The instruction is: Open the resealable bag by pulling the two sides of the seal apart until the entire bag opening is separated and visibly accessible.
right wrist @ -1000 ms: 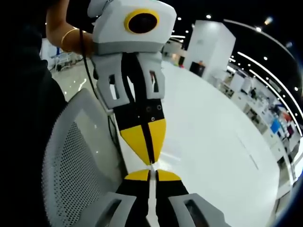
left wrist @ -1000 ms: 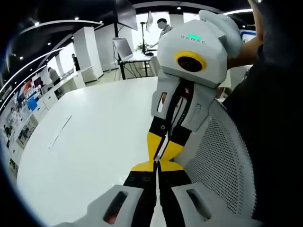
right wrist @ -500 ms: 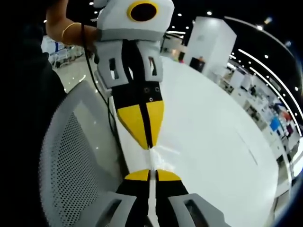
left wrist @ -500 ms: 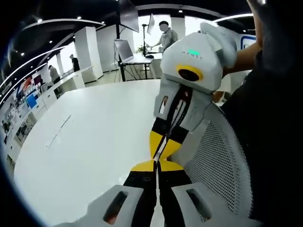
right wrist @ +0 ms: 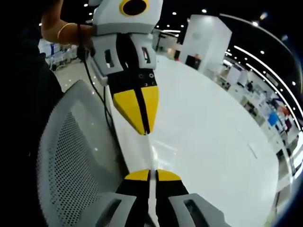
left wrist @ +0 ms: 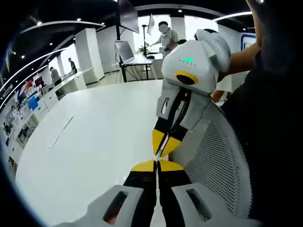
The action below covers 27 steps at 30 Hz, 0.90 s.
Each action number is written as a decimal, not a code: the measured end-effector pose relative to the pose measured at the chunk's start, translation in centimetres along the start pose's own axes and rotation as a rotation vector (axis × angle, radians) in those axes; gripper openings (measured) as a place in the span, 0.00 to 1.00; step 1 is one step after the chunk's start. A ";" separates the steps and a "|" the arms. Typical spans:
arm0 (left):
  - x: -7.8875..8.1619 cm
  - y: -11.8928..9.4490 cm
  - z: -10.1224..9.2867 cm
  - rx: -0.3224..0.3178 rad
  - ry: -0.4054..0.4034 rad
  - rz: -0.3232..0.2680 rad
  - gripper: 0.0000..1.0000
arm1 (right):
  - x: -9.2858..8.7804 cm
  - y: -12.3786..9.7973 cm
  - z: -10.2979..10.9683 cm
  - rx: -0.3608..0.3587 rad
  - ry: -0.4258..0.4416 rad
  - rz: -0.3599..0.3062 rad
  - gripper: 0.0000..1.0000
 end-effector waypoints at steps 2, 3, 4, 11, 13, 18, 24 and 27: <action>0.1 0.0 0.0 0.002 0.001 -0.001 0.00 | -0.1 0.0 0.0 -0.003 0.006 0.002 0.00; 0.1 0.0 0.0 0.004 0.002 -0.003 0.00 | -0.1 0.0 0.0 -0.003 0.006 0.004 0.00; 0.2 0.0 0.0 0.003 0.001 -0.003 0.00 | -0.2 0.0 0.0 -0.006 0.010 0.009 0.00; 0.3 -0.2 0.1 0.005 -0.003 -0.018 0.00 | -0.8 -0.5 -0.5 -0.015 0.019 0.019 0.00; 0.4 -0.1 0.2 0.009 -0.005 -0.023 0.00 | -0.6 -0.4 -0.6 -0.018 -0.037 0.042 0.00; 0.3 -0.2 0.5 0.013 -0.015 -0.036 0.00 | -0.4 -0.1 -0.5 -0.016 -0.067 0.060 0.00; 0.1 0.1 0.7 0.022 0.035 -0.025 0.00 | 0.0 -0.1 -0.2 -0.006 -0.087 0.047 0.00; 0.2 0.6 0.4 0.013 0.066 0.000 0.01 | 0.4 0.0 0.0 0.000 -0.097 0.034 0.00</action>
Point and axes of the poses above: the point that each gripper's makers call its tool centre point, and the gripper's own axes: y roughly forward along the fingers, z roughly to its left, x roughly out of its top, the point moved 8 cm from there along -y, roughly backward along the fingers, and after that the axes turned 3 degrees about -y, right-handed, at the moved point
